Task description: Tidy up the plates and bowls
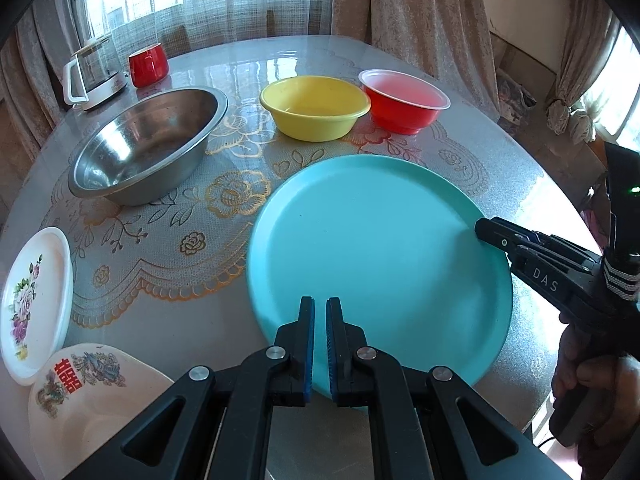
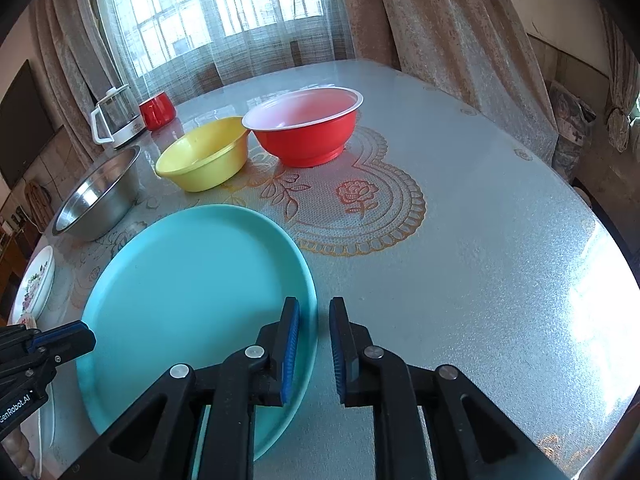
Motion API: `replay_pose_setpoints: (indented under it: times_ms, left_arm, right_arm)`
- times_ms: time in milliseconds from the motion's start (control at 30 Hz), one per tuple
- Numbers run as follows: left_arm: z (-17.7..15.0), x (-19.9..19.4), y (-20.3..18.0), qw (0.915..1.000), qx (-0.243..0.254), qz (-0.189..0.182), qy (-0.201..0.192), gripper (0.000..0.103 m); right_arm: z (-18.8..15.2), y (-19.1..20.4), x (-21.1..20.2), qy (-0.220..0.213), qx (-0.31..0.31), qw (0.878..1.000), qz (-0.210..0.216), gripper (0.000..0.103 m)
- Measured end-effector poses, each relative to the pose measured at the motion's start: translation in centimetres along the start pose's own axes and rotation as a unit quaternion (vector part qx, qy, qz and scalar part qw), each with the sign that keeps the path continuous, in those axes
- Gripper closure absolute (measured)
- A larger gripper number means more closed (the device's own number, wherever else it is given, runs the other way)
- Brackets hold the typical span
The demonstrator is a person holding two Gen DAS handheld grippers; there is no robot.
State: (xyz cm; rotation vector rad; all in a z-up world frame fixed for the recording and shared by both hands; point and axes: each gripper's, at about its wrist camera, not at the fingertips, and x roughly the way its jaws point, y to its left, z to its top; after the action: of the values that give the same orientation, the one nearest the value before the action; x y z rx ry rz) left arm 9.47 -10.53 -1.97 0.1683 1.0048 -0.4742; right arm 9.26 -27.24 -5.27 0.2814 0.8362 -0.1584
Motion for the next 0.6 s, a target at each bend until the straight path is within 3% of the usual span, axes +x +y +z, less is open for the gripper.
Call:
replay_pose_setpoints:
  times_ms: [333,600]
  left_arm:
    - [-1.2,-1.4,-0.3,0.9997,-0.013,-0.012,-0.015,0.097]
    - [-1.8,-3.8,1.8,0.9985,-0.033,-0.011,-0.043,0.097]
  right_arm:
    - [-0.1,0.3,-0.1,0.002,-0.009,1.0,-0.014,0.083]
    - [0.3,0.3,0.0,0.018,-0.008,0.999,-0.032,0.073]
